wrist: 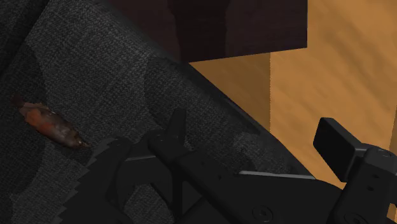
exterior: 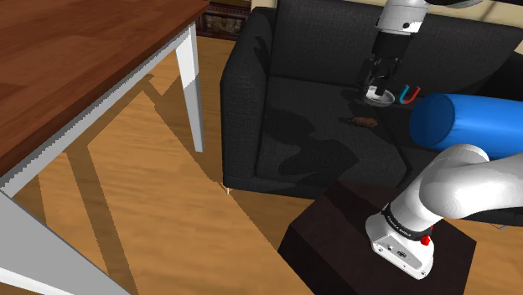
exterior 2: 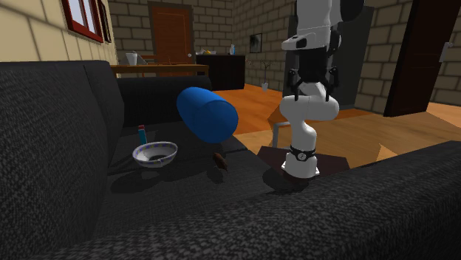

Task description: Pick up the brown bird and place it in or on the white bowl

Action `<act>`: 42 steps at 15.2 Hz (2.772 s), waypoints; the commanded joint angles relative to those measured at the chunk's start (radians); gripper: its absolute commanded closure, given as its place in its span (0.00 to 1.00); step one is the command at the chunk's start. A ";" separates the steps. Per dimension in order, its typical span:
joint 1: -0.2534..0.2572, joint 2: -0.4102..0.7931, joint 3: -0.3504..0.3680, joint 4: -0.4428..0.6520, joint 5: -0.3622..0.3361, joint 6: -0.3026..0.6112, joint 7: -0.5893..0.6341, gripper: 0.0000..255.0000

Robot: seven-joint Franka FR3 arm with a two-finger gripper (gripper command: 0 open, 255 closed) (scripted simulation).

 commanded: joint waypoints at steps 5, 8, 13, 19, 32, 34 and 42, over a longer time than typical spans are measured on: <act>-0.003 -0.041 -0.083 -0.096 -0.087 0.061 -0.165 0.00; -0.008 -0.053 -0.152 -0.153 -0.156 0.116 -0.289 0.00; -0.018 -0.030 -0.277 -0.217 -0.272 0.228 -0.492 0.00; -0.013 0.074 -0.442 -0.237 -0.389 0.395 -0.733 0.00; 0.146 0.507 -0.815 -0.111 -0.354 0.789 -1.267 0.00; 0.152 0.530 -0.827 -0.125 -0.342 0.822 -1.278 0.00; 0.169 0.591 -0.856 -0.152 -0.302 0.899 -1.311 0.00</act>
